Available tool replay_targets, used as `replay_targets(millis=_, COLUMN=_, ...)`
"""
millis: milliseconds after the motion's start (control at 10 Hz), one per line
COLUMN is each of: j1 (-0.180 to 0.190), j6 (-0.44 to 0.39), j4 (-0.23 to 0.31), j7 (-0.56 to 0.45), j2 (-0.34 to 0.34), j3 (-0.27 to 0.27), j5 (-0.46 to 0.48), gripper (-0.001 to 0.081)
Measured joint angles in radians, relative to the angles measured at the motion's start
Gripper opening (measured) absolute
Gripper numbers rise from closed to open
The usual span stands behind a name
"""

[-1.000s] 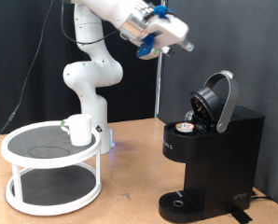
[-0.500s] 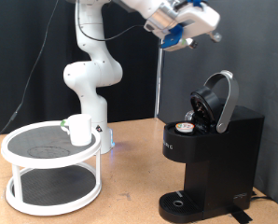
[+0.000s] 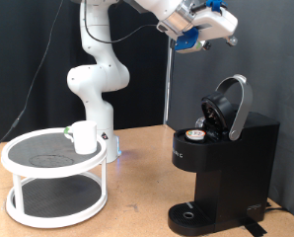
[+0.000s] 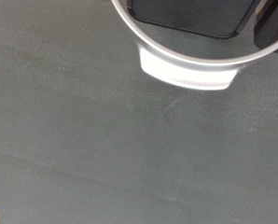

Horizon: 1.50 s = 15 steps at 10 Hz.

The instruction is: Make a cup of coffee with the keurig machine

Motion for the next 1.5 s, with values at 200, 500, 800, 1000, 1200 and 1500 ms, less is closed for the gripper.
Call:
replay_targets(millis=200, j1=0.006, j6=0.099, j4=0.006, j7=0.056, j2=0.006, j3=0.037, j5=-0.001, gripper=0.0734)
replay_targets(millis=500, j1=0.013, j6=0.149, j4=0.015, j7=0.121, j2=0.006, j3=0.095, j5=-0.02, gripper=0.0734)
replay_targets(millis=800, j1=0.016, j6=0.192, j4=0.02, j7=0.197, j2=0.008, j3=0.146, j5=-0.036, gripper=0.0734)
replay_targets(millis=1000, j1=0.017, j6=0.226, j4=0.023, j7=0.226, j2=0.014, j3=0.175, j5=-0.045, gripper=0.0734)
replay_targets(millis=1200, j1=0.017, j6=0.231, j4=0.041, j7=0.234, j2=0.038, j3=0.2, j5=-0.081, gripper=0.0734)
replay_targets(millis=1500, j1=0.018, j6=0.243, j4=0.063, j7=0.238, j2=0.076, j3=0.231, j5=-0.109, gripper=0.0734)
